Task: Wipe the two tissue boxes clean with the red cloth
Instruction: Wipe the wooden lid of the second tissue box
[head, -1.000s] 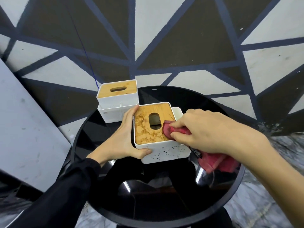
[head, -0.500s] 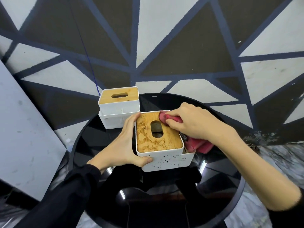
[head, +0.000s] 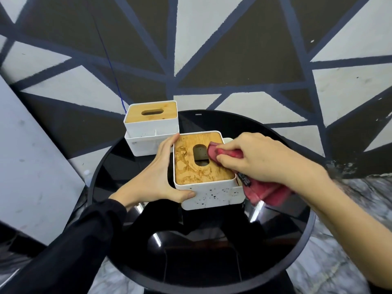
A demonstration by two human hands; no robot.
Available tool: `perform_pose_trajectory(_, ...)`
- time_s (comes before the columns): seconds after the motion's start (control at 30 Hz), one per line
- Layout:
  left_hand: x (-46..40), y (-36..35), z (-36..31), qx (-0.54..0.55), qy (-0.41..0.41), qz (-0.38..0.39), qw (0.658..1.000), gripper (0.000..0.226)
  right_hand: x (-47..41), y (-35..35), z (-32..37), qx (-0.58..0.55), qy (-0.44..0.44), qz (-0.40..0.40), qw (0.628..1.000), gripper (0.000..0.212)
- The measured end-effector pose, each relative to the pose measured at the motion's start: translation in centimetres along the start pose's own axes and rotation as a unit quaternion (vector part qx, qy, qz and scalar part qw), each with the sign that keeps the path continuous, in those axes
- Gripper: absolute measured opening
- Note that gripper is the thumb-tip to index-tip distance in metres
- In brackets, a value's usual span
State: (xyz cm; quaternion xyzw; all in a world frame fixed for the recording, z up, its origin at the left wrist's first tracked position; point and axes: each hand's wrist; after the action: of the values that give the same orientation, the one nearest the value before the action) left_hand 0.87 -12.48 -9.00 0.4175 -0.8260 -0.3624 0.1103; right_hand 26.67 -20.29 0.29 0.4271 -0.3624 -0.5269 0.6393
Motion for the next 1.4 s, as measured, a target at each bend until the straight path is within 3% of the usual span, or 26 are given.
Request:
perform_pose_trajectory(0.17,0.0,0.3,-0.2,-0.010,0.003,0.007,1.000,0.143,-4.7,0.2,-0.8,-0.004,-0.025,-0.036,0.999,0.030)
perform_pose_trajectory(0.3,-0.1,0.3,-0.2,-0.012,0.001,0.005,1.000,0.143,-3.5,-0.7,-0.7,0.034,-0.007,-0.067,0.997,0.031)
perform_pose_trajectory(0.63,-0.1,0.4,-0.4,-0.015,0.002,0.020,1.000,0.141,3.9,-0.5,1.4,0.060,-0.006,-0.006,0.998,0.037)
perform_pose_trajectory(1.07,0.0,0.5,-0.5,-0.029,-0.005,0.014,0.999,0.140,-5.5,-0.2,-1.2,0.074,-0.019,-0.030,0.997,0.039)
perform_pose_trajectory(1.27,-0.2,0.3,-0.4,-0.033,-0.005,0.016,0.999,0.144,-1.1,-0.3,-0.4,0.061,-0.008,-0.007,0.998,0.030)
perform_pose_trajectory(1.4,-0.2,0.2,-0.4,-0.032,-0.006,0.022,0.999,0.143,3.5,0.6,0.7,0.051,-0.003,0.058,0.997,0.032)
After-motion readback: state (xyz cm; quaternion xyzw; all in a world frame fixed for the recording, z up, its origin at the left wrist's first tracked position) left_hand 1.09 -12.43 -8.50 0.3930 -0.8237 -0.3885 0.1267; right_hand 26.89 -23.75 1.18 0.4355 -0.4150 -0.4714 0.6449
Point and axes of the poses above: each hand's wrist, its own x-axis away from the middle knuckle, its own y-axis out of the back of the hand, z = x × y, and after that the axes turned 4 degrees about -x, right-handed
